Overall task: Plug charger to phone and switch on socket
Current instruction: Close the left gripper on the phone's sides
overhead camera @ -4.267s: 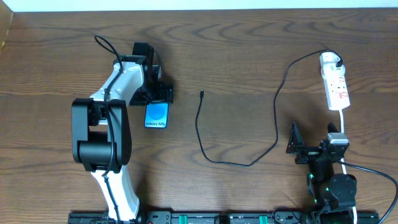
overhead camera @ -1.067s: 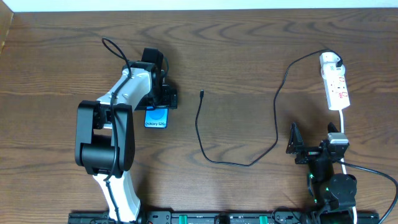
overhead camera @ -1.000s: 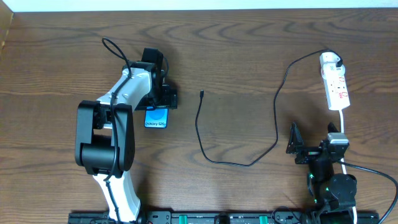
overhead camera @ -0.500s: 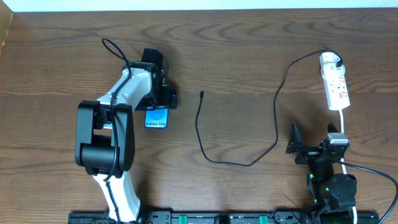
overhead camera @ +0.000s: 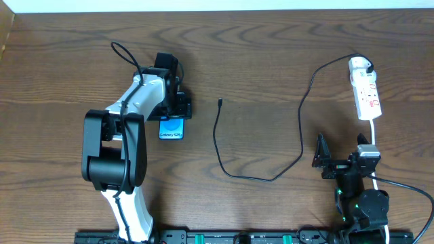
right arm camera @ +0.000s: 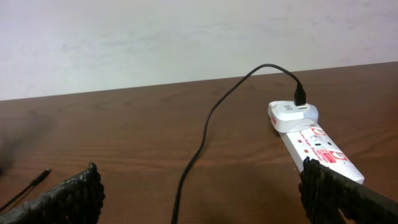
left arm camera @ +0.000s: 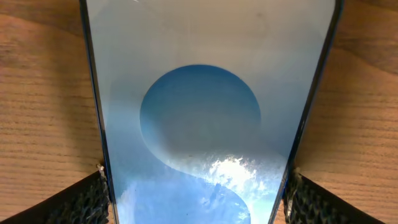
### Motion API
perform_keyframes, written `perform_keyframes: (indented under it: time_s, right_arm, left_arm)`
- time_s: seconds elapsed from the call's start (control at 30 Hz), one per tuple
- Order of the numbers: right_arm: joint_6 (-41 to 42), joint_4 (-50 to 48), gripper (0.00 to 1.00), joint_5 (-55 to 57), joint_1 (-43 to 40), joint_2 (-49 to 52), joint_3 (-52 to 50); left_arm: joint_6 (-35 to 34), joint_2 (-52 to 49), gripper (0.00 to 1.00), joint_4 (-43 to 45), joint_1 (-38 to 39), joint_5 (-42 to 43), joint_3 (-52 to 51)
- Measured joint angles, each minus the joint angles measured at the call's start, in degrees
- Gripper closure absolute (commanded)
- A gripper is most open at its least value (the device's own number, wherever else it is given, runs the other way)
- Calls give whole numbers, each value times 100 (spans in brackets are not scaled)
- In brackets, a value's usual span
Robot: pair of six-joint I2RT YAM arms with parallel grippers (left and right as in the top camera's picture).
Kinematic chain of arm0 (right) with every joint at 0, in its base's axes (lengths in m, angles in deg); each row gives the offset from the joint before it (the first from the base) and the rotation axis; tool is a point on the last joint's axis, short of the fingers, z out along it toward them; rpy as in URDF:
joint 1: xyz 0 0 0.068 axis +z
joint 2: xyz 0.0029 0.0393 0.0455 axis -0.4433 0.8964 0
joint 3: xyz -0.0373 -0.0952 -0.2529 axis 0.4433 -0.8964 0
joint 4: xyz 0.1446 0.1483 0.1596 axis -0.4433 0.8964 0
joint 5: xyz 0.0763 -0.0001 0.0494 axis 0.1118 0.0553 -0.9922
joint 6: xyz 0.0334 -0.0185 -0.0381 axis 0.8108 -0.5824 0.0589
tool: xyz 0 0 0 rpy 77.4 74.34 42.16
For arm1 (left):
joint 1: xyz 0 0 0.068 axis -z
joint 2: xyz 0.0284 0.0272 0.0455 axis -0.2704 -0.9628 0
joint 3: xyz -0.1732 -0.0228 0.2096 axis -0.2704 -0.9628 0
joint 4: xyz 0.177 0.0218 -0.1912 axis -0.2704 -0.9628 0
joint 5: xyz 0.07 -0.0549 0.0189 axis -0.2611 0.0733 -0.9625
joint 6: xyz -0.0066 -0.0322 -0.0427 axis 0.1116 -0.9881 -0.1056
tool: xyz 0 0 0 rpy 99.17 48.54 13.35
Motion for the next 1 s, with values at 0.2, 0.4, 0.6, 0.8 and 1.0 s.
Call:
perform_keyframes:
  time_s: [0.2, 0.4, 0.6, 0.8, 1.0]
  right_arm:
    - [0, -2, 1, 0, 0, 0, 0]
    - [0, -2, 1, 0, 0, 0, 0]
    - [0, -2, 1, 0, 0, 0, 0]
    - [0, 0, 1, 0, 0, 0, 0]
    - [0, -2, 1, 0, 0, 0, 0]
  left_arm:
    - [0, 2, 21, -4, 4, -2, 0]
    - [0, 11, 22, 0, 7, -2, -7]
    - [2, 13, 24, 4, 11, -2, -11]
    - [4, 11, 26, -44, 11, -2, 15]
    - [2, 2, 26, -85, 11, -2, 44]
